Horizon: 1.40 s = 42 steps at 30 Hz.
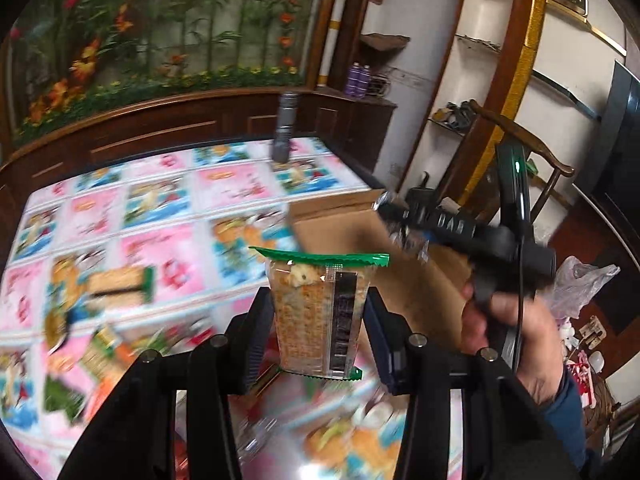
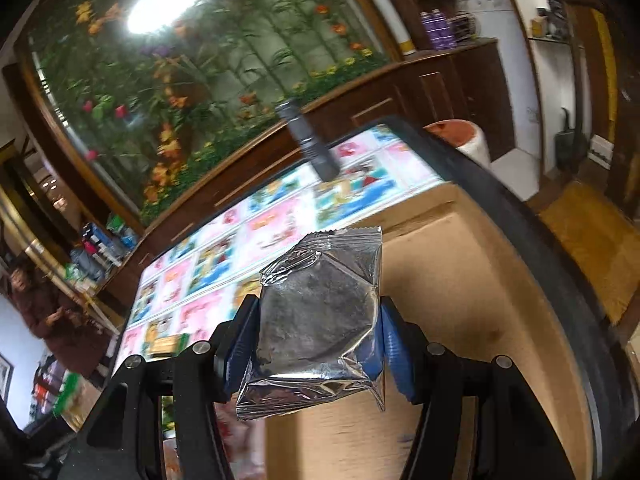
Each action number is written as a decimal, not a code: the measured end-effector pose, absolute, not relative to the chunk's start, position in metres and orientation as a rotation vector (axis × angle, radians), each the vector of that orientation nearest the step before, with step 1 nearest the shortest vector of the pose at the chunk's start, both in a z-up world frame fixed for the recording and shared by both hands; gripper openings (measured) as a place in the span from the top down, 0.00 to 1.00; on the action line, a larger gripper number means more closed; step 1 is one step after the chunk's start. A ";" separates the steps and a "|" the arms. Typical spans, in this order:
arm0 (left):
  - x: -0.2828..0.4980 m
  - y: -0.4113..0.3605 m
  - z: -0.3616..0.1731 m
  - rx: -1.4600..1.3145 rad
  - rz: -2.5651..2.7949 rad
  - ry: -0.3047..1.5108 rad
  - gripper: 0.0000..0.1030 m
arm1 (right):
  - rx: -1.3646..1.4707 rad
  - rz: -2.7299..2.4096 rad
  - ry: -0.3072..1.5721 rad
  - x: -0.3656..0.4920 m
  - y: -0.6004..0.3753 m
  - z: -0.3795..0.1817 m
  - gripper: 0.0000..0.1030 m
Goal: Organize snacks
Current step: 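Carry both packs into the cardboard box and open both grippers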
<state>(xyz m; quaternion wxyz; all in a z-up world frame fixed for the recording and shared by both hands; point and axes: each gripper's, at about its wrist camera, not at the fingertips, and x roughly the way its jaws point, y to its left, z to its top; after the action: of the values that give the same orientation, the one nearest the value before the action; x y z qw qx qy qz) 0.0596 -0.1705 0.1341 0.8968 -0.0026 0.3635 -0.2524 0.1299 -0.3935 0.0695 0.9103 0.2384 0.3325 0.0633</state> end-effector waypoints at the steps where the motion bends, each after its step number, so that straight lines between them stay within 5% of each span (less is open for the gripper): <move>1: 0.067 -0.182 0.134 -0.014 -0.540 0.747 0.57 | 0.502 0.110 0.684 0.130 -0.402 0.067 0.39; 11: 0.128 -0.276 0.096 -0.017 -0.550 0.843 0.57 | 0.540 0.000 0.716 0.139 -0.433 0.051 0.39; 24: 0.180 -0.283 0.053 -0.086 -0.492 0.920 0.58 | 0.631 0.005 0.777 0.151 -0.446 0.033 0.39; 26: 0.185 -0.283 0.044 -0.092 -0.489 0.943 0.79 | 0.639 0.013 0.792 0.153 -0.446 0.030 0.39; 33: 0.188 -0.277 0.034 -0.117 -0.487 0.960 0.79 | 0.658 0.031 0.830 0.157 -0.443 0.022 0.38; 35: 0.188 -0.276 0.034 -0.115 -0.479 0.955 0.77 | 0.641 0.031 0.838 0.158 -0.440 0.023 0.37; 38: 0.179 -0.269 0.041 -0.124 -0.483 0.945 0.60 | 0.609 0.035 0.829 0.156 -0.434 0.028 0.35; 42: 0.158 -0.256 0.059 -0.118 -0.474 0.902 0.54 | 0.580 0.044 0.786 0.151 -0.430 0.038 0.35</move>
<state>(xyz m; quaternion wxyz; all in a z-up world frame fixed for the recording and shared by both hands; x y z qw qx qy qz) 0.1580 -0.2559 0.0590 0.8713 -0.0566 0.4316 -0.2267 0.1507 -0.4303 0.0381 0.8828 0.2785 0.3776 0.0210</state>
